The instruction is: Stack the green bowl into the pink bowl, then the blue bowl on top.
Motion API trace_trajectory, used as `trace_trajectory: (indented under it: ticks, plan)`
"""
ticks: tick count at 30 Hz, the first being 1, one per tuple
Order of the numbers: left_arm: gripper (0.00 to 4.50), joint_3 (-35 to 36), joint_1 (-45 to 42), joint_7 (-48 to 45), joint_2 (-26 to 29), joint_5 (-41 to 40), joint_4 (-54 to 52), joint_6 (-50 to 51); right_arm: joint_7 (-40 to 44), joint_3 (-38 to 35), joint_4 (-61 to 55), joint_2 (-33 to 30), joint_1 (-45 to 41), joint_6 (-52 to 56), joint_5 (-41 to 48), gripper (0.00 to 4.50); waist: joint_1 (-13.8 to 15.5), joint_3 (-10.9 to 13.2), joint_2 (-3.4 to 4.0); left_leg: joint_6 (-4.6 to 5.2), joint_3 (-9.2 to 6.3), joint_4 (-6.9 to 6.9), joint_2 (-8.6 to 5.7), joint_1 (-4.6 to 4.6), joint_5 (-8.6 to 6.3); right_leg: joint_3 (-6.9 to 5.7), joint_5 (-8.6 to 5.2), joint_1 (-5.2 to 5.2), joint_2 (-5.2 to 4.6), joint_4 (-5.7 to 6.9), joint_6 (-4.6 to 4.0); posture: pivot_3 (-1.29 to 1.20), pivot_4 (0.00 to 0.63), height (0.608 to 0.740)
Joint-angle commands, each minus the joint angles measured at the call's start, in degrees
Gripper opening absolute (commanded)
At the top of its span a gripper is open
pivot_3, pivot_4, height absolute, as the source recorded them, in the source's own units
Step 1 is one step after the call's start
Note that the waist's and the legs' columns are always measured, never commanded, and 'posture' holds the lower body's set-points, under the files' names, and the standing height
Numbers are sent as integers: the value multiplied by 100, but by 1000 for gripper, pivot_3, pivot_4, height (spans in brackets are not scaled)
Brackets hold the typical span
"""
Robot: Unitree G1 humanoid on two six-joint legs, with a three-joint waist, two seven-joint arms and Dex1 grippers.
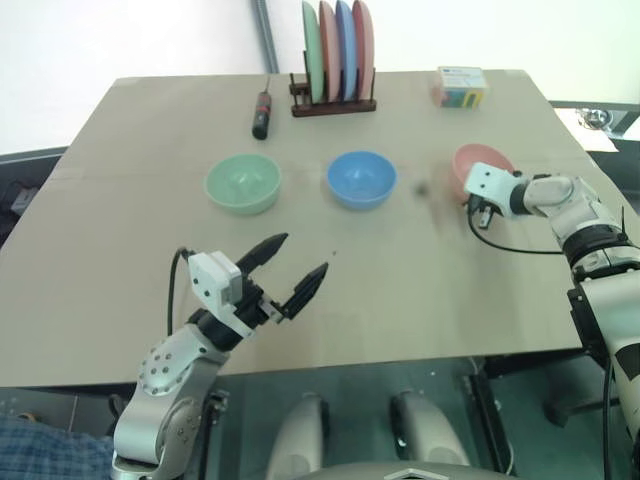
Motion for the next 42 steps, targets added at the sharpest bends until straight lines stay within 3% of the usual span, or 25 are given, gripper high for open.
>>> trace_trajectory:
  ticks: [1,3,8,10,14,17,20,28,35,42]
  plan:
    - [4500,59,77,-54,46,14,-83,-145,1412,-349,-856,-57,104,-386,781,66,-7,1,1,0,0,-1,0,0,0,0,0,0,0,-1,0,0,150,740]
    - [4500,92,102,-67,59,28,-36,-176,2182,-364,-1703,-145,389,-216,1153,66,1,2,3,0,-1,-2,1,1,0,0,0,0,0,0,1,0,150,740]
    - [4500,106,123,-111,55,80,107,-266,3508,-233,-5499,-679,1837,1539,2242,66,90,2,4,0,-21,-2,0,-8,0,-19,0,2,-4,0,1,0,150,740]
    - [4500,95,105,-125,58,87,153,-287,3665,-125,-6929,-909,2367,2170,2499,66,102,4,6,1,-21,-1,-1,-6,-1,-20,-1,3,-7,1,1,0,150,740]
    - [4500,38,1,-183,68,112,269,-301,3313,137,-8251,-922,2714,2444,2266,66,61,4,6,0,-19,3,0,-1,-1,-21,-2,4,-4,3,0,0,150,740]
    - [4500,36,-75,-220,80,117,337,-296,3041,332,-8574,-864,2752,2343,1997,66,43,3,5,-1,-19,10,2,6,1,-20,-14,6,2,8,-17,0,150,740]
    - [4500,42,-104,-243,90,116,380,-298,2721,437,-8621,-766,2698,2274,1768,1048,43,3,4,-1,-17,15,2,6,1,-19,-14,9,1,8,-17,0,150,740]
    - [4500,26,-99,-276,115,105,372,-274,2359,528,-8283,-735,2478,2165,1403,4372,57,2,2,-1,-19,9,2,-2,1,-20,-3,6,0,1,-1,0,150,740]
    - [4500,99,-78,-291,172,70,339,-249,2590,-64,-8774,-950,2679,3403,2531,4481,58,3,2,0,-20,9,2,-2,1,-20,-4,5,0,2,-4,0,150,740]
    - [4500,436,-727,365,499,404,624,254,2180,-1598,-8481,-1060,2751,5316,4267,4481,85,2,-2,0,-24,10,2,-1,1,-23,-6,7,1,3,-7,0,150,740]
